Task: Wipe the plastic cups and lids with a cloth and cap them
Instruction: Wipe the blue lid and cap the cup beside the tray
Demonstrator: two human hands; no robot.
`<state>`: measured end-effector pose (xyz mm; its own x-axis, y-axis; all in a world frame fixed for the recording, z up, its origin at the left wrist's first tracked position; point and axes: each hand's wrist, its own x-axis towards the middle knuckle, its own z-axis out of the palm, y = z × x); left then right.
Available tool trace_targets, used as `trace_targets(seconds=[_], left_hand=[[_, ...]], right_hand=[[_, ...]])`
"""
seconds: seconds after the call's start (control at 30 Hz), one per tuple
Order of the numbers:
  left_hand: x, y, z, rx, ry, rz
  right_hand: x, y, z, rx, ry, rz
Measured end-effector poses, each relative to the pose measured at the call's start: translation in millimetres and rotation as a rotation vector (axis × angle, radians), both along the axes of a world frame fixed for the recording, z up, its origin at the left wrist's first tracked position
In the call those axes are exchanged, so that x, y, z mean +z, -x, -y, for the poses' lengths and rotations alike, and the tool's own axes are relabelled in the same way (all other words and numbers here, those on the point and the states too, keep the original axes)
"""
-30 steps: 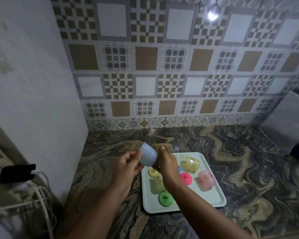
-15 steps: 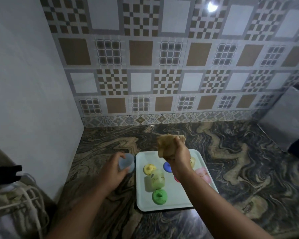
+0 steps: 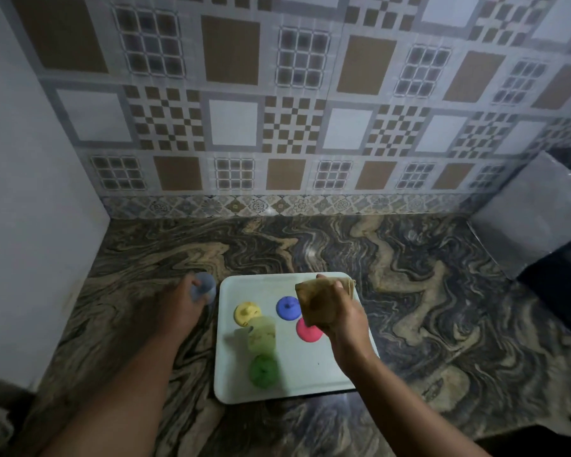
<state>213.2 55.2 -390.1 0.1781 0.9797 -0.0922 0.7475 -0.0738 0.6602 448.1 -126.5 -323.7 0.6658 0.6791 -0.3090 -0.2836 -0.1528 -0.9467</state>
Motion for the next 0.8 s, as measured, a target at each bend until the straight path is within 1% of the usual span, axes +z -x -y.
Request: trace_targets(seconds=[0.1,0.13,0.2,0.23,0.27,0.3,0.37,0.4,0.47,0.53,0.6,0.67,0.8], left_hand=[[-6,-4,0,0.014,0.024,-0.056],[-7,-7,2,0.033,-0.025,-0.089],[-8,-15,10,0.010,-0.233,-0.189],[-5,-28,17,-0.039,-0.338,-0.236],[1,-44,23,-0.123,-0.389,-0.272],[7,-62,29,-0.237,-0.361,-0.291],[17,-101,37,-0.463,-0.199,-0.372],[18,-118,40,-0.546,-0.132,-0.444],[15,-148,42,-0.631,-0.071,-0.612],[7,-165,43,-0.636,-0.028,-0.721],[-2,-172,43,-0.597,0.020,-0.762],[-8,-174,42,-0.558,0.023,-0.748],[-8,-174,40,-0.510,-0.034,-0.665]], right_hand=[[7,-16,6,0.002,-0.004,-0.024],[9,-21,9,0.009,-0.011,-0.042],[9,-32,12,-0.013,-0.022,-0.064],[8,-40,15,-0.032,-0.028,-0.085],[9,-45,18,-0.055,-0.031,-0.091],[8,-51,20,-0.069,-0.033,-0.106],[5,-61,23,-0.077,-0.024,-0.135],[7,-64,26,-0.080,-0.024,-0.138],[5,-73,29,-0.081,-0.023,-0.160],[2,-82,35,-0.082,-0.019,-0.183],[-5,-92,41,-0.072,-0.023,-0.204],[-8,-100,45,-0.064,-0.020,-0.197],[-13,-111,50,-0.060,0.000,-0.185]])
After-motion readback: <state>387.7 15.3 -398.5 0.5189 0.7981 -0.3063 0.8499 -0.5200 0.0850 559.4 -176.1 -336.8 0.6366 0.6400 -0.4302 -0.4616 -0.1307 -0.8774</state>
